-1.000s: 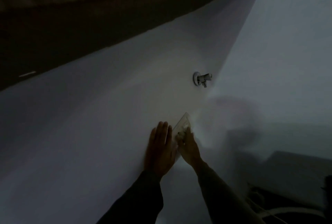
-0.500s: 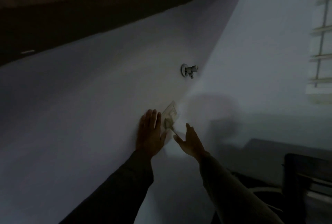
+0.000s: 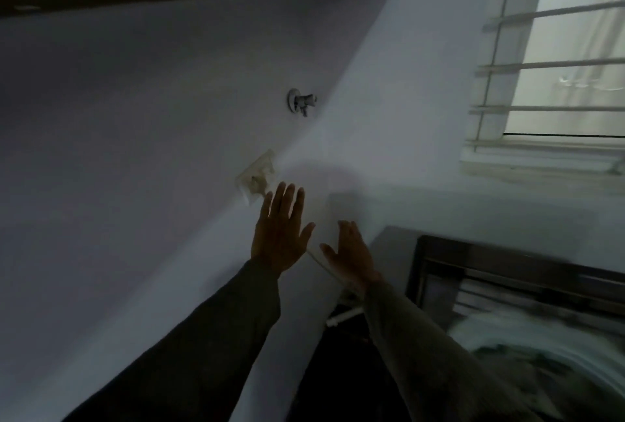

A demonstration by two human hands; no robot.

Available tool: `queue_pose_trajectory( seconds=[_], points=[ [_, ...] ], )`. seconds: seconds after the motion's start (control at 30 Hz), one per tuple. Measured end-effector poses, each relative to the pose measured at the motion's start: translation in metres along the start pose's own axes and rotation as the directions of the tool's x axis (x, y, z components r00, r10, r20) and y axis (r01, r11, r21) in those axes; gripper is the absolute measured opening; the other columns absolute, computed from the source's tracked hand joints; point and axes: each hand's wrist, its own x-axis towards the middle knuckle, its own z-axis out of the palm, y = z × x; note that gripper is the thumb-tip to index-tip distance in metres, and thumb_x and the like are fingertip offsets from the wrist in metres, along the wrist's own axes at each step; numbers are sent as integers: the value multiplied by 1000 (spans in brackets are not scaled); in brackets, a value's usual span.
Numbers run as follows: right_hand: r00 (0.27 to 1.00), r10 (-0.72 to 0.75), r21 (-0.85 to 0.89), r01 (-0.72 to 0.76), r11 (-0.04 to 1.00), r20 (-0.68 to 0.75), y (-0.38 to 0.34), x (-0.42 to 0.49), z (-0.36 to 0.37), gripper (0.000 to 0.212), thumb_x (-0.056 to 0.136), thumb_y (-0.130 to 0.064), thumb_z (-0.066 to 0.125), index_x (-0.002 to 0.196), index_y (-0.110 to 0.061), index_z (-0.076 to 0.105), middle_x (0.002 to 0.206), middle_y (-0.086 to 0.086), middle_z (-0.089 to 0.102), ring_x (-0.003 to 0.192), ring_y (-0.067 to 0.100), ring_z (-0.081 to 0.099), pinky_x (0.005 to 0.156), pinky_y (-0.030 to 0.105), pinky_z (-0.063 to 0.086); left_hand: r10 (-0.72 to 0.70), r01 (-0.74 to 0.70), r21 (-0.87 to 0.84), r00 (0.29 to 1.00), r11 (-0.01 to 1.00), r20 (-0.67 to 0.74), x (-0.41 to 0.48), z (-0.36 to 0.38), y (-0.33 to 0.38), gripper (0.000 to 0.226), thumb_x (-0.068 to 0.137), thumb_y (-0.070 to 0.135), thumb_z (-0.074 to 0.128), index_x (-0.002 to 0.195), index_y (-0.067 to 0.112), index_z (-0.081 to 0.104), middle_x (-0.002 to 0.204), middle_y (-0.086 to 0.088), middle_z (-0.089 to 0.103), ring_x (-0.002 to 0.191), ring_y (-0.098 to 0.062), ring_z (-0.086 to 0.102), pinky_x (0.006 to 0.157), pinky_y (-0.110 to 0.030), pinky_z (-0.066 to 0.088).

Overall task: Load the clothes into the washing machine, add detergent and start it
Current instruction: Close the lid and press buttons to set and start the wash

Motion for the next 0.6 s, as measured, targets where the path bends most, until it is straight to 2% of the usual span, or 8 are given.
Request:
queue_pose_trajectory(
  seconds=[0.17, 0.33, 0.5, 0.6],
  points=[
    [999, -21, -191, 25, 981, 27, 36, -58, -31, 78, 98, -43, 49, 155, -8, 9, 164, 9, 7, 152, 24, 0, 121, 43, 16, 26, -26, -75, 1000, 997, 10, -32, -8, 64, 72, 98, 55, 26, 154, 9, 21, 160, -15, 22, 150, -31, 13, 122, -46, 9],
    [998, 27, -275, -10, 961, 58, 75, -120, -65, 78, 97, -44, 48, 155, -11, 9, 165, 7, 4, 152, 23, -3, 121, 49, 15, 70, -61, -146, 996, 987, 57, -72, -20, 127, 71, 97, 53, 29, 151, 7, 28, 156, -17, 30, 147, -34, 24, 120, -48, 18],
    [996, 65, -354, -41, 934, 57, 112, -181, -99, 79, 96, -49, 46, 155, -9, 13, 165, 7, 3, 151, 22, -8, 120, 50, 14, 113, -79, -240, 985, 968, 132, -114, -24, 190, 71, 92, 53, 30, 140, 4, 48, 143, -19, 49, 136, -37, 43, 112, -50, 32],
    [997, 75, -390, -58, 919, 29, 129, -217, -119, 78, 96, -47, 48, 155, -8, 12, 164, 9, 3, 152, 23, -6, 119, 50, 18, 161, -119, -306, 980, 945, 117, -139, -25, 220, 69, 90, 50, 36, 136, 2, 53, 136, -21, 55, 128, -39, 51, 105, -52, 40]
  ],
)
